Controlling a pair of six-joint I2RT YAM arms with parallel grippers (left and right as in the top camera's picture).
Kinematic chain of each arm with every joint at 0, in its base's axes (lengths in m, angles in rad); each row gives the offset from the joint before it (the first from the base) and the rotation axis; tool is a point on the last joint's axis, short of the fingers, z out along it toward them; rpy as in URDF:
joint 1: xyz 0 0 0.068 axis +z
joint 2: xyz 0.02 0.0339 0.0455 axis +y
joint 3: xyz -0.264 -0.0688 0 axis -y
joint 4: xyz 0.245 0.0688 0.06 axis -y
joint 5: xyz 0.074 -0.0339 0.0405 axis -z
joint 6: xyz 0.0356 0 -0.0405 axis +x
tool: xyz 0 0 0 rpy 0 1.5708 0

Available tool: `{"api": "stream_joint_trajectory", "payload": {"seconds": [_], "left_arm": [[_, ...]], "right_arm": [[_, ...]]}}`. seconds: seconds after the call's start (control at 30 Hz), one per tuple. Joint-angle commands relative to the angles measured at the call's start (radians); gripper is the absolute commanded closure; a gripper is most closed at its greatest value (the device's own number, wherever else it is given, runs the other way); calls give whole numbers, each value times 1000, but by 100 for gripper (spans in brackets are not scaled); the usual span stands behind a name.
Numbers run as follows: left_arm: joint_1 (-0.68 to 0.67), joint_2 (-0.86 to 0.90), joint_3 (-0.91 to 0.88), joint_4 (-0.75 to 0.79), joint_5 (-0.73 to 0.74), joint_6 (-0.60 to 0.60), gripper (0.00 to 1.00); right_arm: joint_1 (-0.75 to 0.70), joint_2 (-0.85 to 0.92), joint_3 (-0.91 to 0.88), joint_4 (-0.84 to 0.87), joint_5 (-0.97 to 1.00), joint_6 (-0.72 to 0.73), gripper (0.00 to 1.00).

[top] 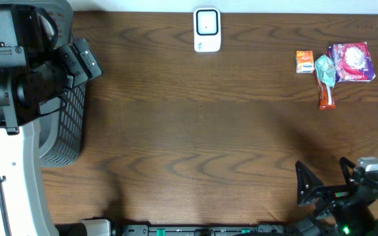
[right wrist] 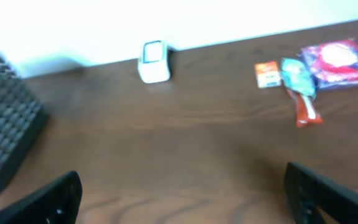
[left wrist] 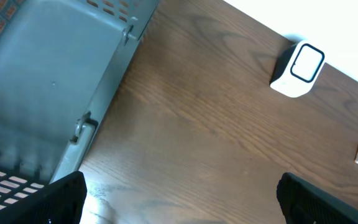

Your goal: Scan the item barcode

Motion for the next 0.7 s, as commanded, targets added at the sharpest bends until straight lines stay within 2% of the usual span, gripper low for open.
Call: {"api": "stream_joint_trajectory", "payload": {"seconds": [0.0, 0.1, 0.3, 0.67], "left_arm": [[3, 4, -5, 0, -8, 13, 2], [3, 4, -5, 0, -9, 13, 2], [3, 4, -5, 0, -9, 13, 2], [3, 4, -5, 0, -9, 13, 2]], "right_arm": [[-116, -60, -115, 68, -31, -98, 1], [-250, -107, -218, 174, -154, -195, 1], [-377, -175, -379, 349, -302, -285, 1], [-383, -305, -713, 710, -275, -285, 1]]}}
